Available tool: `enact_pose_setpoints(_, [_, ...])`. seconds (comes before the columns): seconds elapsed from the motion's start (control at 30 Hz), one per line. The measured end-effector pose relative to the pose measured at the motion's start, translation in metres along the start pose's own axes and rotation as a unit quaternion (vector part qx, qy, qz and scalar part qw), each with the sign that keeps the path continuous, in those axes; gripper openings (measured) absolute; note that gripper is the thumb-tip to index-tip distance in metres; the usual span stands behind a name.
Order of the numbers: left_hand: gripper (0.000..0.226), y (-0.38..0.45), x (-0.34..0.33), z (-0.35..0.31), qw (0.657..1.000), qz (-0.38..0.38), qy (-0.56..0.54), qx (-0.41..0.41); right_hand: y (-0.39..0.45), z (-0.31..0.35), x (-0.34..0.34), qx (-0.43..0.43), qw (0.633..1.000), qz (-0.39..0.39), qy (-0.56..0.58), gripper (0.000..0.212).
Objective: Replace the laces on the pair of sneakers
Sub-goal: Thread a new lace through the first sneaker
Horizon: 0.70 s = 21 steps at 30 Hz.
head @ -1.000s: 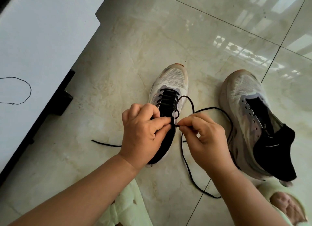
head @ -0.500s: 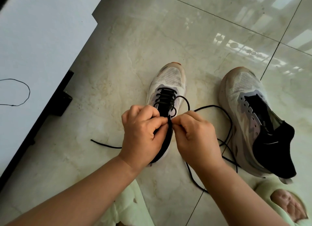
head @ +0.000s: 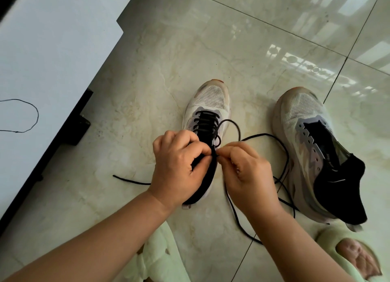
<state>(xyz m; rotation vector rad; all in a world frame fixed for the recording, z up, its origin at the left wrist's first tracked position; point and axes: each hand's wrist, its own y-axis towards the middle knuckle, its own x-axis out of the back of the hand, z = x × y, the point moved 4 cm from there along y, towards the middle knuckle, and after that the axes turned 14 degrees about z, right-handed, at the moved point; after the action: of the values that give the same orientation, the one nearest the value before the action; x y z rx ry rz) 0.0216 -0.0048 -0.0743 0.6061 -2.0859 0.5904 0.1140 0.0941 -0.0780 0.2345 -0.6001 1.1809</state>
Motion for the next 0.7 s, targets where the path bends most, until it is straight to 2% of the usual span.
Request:
enact_pose_setpoints(0.13, [0.011,-0.001,0.001,-0.001,1.000,-0.008,0.012,-0.020,-0.015,0.003,-0.011,-0.074,0.995,-0.025,-0.056,0.023])
enact_pose_setpoints(0.23, [0.004,-0.002,0.001,-0.002,0.999,-0.012,0.019,-0.038,-0.013,0.000,-0.019,-0.116,0.991,-0.016,-0.065,0.018])
enact_pose_setpoints(0.4, [0.006,-0.005,0.003,0.003,0.998,-0.021,0.025,-0.050,-0.014,-0.004,-0.033,-0.187,0.981,-0.048,0.031,0.024])
enact_pose_setpoints(0.57, [0.010,-0.017,0.023,0.023,0.995,-0.083,0.025,-0.055,-0.015,-0.012,-0.036,-0.253,0.958,-0.082,0.110,0.028])
enact_pose_setpoints(0.7, [0.012,-0.031,0.032,0.038,0.994,-0.088,0.046,-0.042,-0.016,-0.015,-0.033,-0.267,0.948,-0.079,0.152,0.026])
